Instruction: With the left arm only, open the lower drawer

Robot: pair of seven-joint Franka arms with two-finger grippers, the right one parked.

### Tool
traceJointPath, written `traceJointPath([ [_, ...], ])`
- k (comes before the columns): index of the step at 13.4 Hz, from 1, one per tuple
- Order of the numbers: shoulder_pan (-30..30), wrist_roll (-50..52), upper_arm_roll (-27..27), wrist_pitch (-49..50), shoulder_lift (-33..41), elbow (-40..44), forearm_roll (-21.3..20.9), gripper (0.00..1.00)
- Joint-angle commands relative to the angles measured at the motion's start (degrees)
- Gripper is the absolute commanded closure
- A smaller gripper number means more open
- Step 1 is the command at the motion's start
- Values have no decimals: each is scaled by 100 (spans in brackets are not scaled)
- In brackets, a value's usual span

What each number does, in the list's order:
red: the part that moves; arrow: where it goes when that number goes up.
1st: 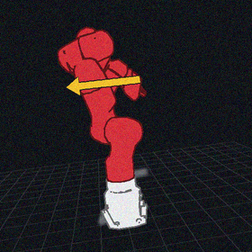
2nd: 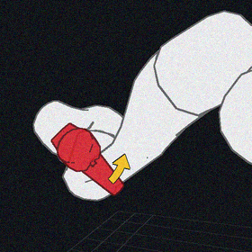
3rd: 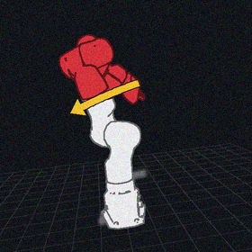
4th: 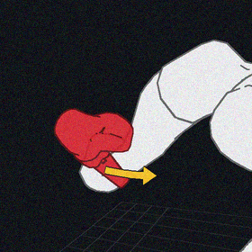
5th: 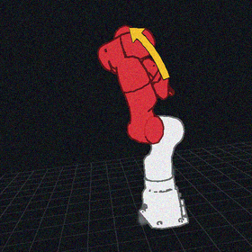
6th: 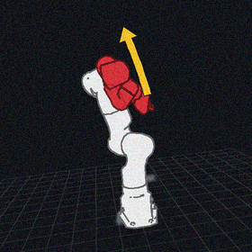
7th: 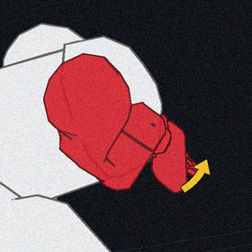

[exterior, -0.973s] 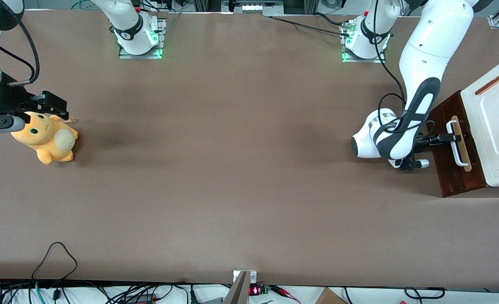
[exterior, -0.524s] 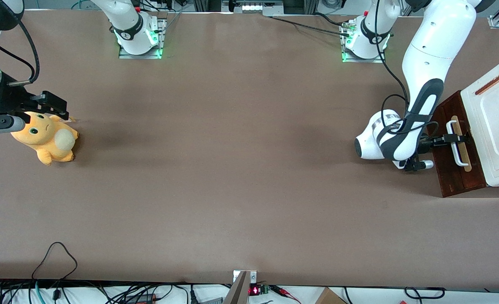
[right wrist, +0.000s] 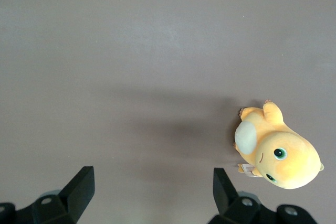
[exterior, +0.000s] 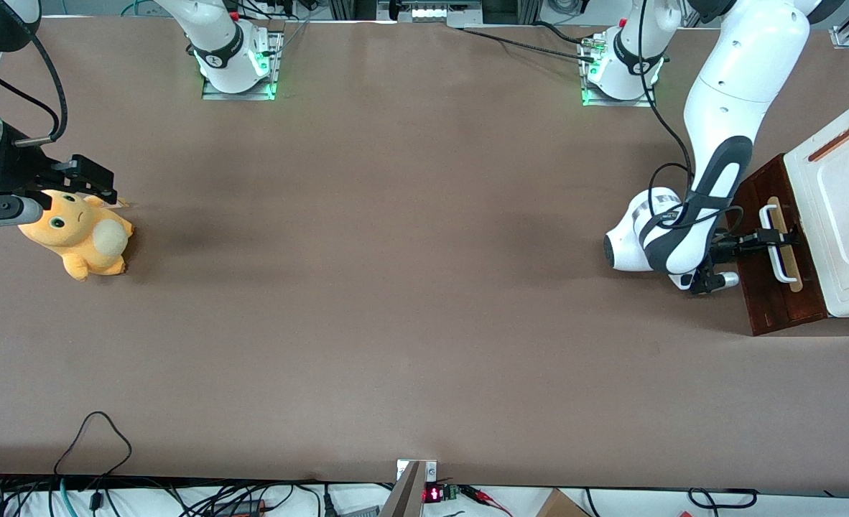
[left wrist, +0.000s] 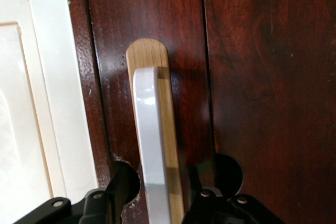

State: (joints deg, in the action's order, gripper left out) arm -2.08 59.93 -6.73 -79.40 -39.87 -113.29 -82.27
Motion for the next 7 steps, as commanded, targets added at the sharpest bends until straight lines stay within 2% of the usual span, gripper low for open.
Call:
traceJointPath([
  [1,-21,256,-30,197,-117,-17,-167,51],
  [5,-30,300,-30,224,-126,-26,-176,58],
  [7,-30,292,-30,224,-126,-26,-185,58],
])
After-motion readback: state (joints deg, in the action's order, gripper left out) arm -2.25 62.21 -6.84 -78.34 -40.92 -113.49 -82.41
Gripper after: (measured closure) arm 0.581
